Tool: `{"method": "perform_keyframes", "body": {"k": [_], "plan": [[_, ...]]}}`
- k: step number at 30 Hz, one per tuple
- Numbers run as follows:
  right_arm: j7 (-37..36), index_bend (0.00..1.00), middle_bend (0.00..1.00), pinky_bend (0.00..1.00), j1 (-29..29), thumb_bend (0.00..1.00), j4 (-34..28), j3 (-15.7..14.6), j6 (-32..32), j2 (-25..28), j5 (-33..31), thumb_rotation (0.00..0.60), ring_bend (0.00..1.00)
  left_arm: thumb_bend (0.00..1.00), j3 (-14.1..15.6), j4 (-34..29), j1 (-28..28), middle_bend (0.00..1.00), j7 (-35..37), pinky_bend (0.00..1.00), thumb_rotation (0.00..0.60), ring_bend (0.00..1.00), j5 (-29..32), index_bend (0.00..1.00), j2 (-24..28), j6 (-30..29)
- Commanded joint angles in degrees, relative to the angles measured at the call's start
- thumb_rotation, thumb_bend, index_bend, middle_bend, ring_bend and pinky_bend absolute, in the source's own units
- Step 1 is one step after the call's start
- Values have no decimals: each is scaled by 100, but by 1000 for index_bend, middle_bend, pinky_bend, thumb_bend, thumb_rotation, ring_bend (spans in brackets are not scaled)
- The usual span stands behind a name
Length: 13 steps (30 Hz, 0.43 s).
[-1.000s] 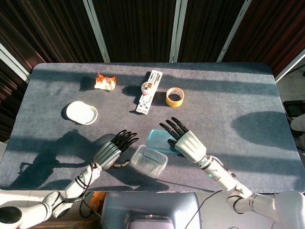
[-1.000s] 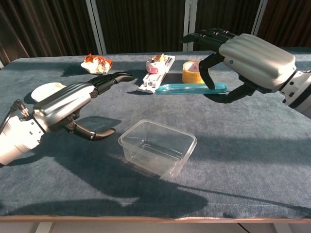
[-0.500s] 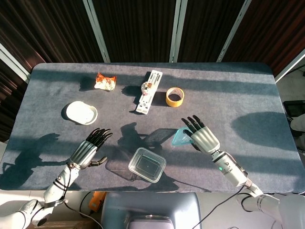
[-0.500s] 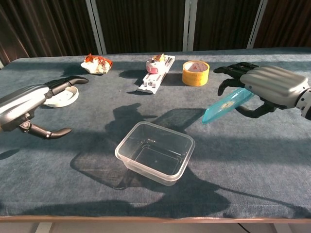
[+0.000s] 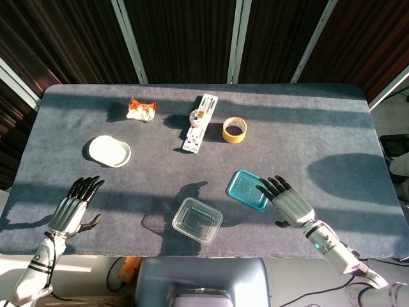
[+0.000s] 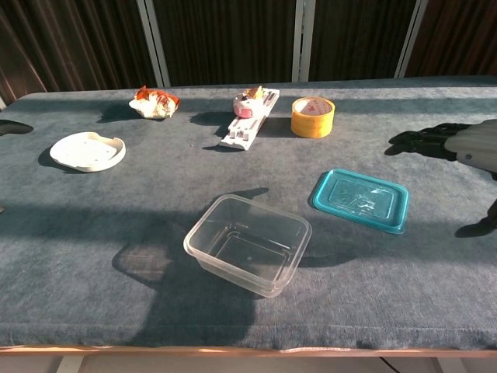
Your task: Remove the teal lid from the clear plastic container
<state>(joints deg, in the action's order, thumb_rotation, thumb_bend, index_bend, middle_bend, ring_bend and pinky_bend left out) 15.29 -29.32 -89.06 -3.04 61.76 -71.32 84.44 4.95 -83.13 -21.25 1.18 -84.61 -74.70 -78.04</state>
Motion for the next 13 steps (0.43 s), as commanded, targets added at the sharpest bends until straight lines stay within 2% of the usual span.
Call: {"method": "perform_keyframes", "body": {"k": [1, 2, 5, 9, 13], "plan": [[977, 0, 0, 0, 1050, 101, -1035, -81, 1535, 689, -474, 600, 0, 307, 107, -612, 609, 0, -646, 0, 600, 0, 300, 0, 438, -510], [859, 0, 0, 0, 1403, 101, -1090, -72, 2125, 722, -436, 600, 0, 311, 92, -637, 770, 0, -854, 0, 600, 0, 312, 0, 443, -761], [287, 0, 0, 0, 1994, 101, -830, -105, 2921, 665, -362, 600, 0, 314, 69, -672, 1031, 0, -1038, 0, 600, 0, 114, 0, 407, -1257], [23, 0, 0, 0, 2155, 101, -653, -104, 3077, 626, -366, 600, 0, 313, 70, -672, 1106, 0, -1037, 0, 600, 0, 13, 0, 406, -1390], [-991, 0, 0, 0, 2580, 102, -37, -22, 3189, 571, -733, 600, 0, 313, 60, -616, 1323, 0, -988, 0, 600, 0, -344, 0, 391, -1834]]}}
